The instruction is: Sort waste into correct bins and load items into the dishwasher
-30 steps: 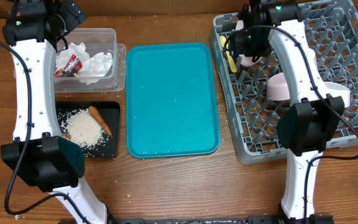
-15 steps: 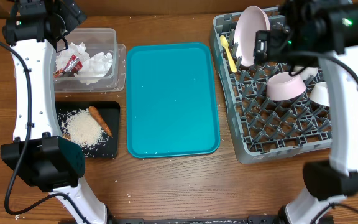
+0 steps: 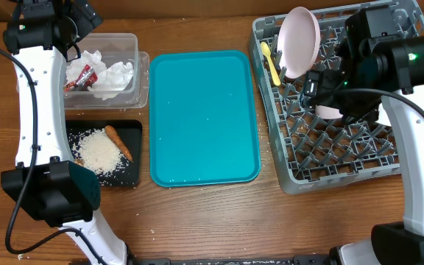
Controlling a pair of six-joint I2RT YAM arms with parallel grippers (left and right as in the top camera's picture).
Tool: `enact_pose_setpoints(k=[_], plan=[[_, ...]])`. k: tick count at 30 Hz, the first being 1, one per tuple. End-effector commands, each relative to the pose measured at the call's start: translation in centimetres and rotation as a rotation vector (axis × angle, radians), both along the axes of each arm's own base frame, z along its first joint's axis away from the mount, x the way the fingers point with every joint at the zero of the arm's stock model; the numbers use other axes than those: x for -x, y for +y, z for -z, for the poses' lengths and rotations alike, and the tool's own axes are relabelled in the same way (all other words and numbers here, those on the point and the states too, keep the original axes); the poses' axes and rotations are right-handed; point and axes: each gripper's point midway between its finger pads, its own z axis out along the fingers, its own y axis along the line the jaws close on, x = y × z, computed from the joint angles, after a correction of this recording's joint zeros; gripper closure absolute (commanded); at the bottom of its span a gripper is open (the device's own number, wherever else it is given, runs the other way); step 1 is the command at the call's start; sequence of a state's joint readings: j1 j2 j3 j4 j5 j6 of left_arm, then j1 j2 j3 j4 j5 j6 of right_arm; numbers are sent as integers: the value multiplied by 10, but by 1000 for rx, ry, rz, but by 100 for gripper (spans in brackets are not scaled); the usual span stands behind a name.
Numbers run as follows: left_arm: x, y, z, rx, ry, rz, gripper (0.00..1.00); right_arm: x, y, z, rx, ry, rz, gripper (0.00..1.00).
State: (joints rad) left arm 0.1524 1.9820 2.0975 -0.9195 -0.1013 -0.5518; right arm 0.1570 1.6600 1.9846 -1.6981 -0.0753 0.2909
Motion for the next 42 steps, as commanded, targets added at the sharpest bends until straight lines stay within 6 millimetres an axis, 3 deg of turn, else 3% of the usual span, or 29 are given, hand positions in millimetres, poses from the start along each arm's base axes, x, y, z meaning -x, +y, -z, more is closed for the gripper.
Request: enact_pose_setpoints(k=[1,5,15,20,26,30,36,42], plan=[[2,-2,-14,5,-33,-6,0,4,2,-8,-19,-29,-26,0],[2,-2,-14,5,-33,-6,0,4,2,-9,9,-48,-138,0],[2,-2,-14,5,-33,-6,0,-3,-5,-10,49,-83,-152,0],[2,-2,-14,5,-33,-6,0,-14,-2,-30,47,-289,-190,0],[2,-2,-14,5,-33,-6,0,-9,-3,-41,36,-557,-186,0],[2,-2,-14,5,-33,-6,0,0,10,-47,42,-799,-343,0],[2,-2,-14,5,-33,-6,0,25,10,-27,53,-1045,-372,0],[2,-2,-14,5,-33,-6,0,44,-5,1,77,-1246,-308,0]])
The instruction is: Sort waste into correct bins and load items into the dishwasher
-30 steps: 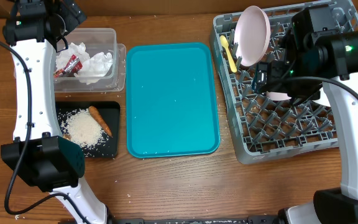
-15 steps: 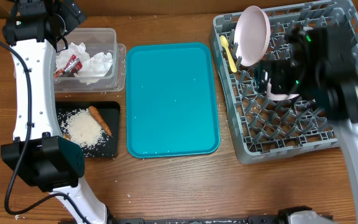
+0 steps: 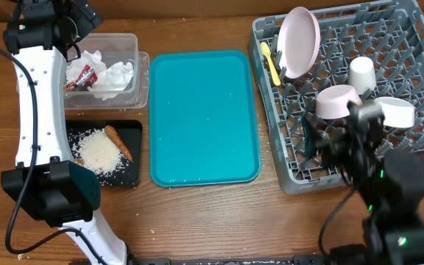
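Note:
The grey dishwasher rack point(image 3: 418, 165) at the right holds a pink plate point(image 3: 301, 40) on edge, a yellow utensil point(image 3: 271, 62), a white cup point(image 3: 361, 73), a white bowl point(image 3: 397, 112) and a pink bowl point(image 3: 337, 100) lying upside down. My right gripper point(image 3: 313, 140) hangs over the rack's front left part, just in front of the pink bowl; it holds nothing and looks open. At the back left my left gripper point(image 3: 85, 15) stays above the clear bin, and its jaws cannot be made out.
A teal tray point(image 3: 204, 118) lies in the middle. The clear bin point(image 3: 131, 46) holds crumpled tissues and a red wrapper. In front of it a black bin point(image 3: 135, 151) holds rice and a carrot piece.
My right arm has drawn back from the rear of the rack toward the table's front. The pink bowl it hung over now rests free in the rack, with the white cup and bowl uncovered. The left arm is unchanged.

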Controlling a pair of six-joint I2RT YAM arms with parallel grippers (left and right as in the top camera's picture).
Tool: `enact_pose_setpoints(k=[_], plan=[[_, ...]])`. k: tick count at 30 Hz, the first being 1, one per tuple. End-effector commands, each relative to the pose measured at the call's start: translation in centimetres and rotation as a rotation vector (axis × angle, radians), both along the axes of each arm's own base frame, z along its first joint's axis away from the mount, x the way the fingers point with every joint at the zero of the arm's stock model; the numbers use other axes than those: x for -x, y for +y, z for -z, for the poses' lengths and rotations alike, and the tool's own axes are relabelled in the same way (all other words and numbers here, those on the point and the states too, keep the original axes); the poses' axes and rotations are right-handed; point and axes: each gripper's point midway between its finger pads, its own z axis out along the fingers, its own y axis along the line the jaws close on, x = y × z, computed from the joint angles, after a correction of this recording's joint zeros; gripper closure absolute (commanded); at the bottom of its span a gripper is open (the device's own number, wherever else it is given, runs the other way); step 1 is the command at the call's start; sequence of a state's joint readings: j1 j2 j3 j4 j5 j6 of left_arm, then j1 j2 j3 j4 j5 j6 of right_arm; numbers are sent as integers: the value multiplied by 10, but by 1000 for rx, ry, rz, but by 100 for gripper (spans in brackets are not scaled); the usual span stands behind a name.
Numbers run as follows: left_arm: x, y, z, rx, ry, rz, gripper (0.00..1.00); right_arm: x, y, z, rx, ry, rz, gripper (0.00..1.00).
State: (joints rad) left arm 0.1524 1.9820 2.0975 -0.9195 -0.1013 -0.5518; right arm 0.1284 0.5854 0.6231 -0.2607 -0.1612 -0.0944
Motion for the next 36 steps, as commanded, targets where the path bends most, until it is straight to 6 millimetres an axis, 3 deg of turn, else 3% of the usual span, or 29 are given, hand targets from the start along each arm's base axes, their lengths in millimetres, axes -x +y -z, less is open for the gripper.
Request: enact_pose_setpoints(k=[1,5,9,16,25,36], plan=[[2,-2,-14,5,-33,-6,0,12,-7,22,-4,-61,9,0],[2,-2,-14,5,-33,-6,0,22,-15,51,-12,-129,24,0],[2,-2,-14,5,-33,-6,0,26,-25,64,-17,-155,63,0],[2,-2,-14,5,-33,-6,0,31,-40,76,-15,-194,131,0],[2,-2,-14,5,-33,-6,0,33,-43,90,-61,-246,146,0],[2,-2,-14,5,-33,-6,0,30,-57,116,-76,-140,236,0]])
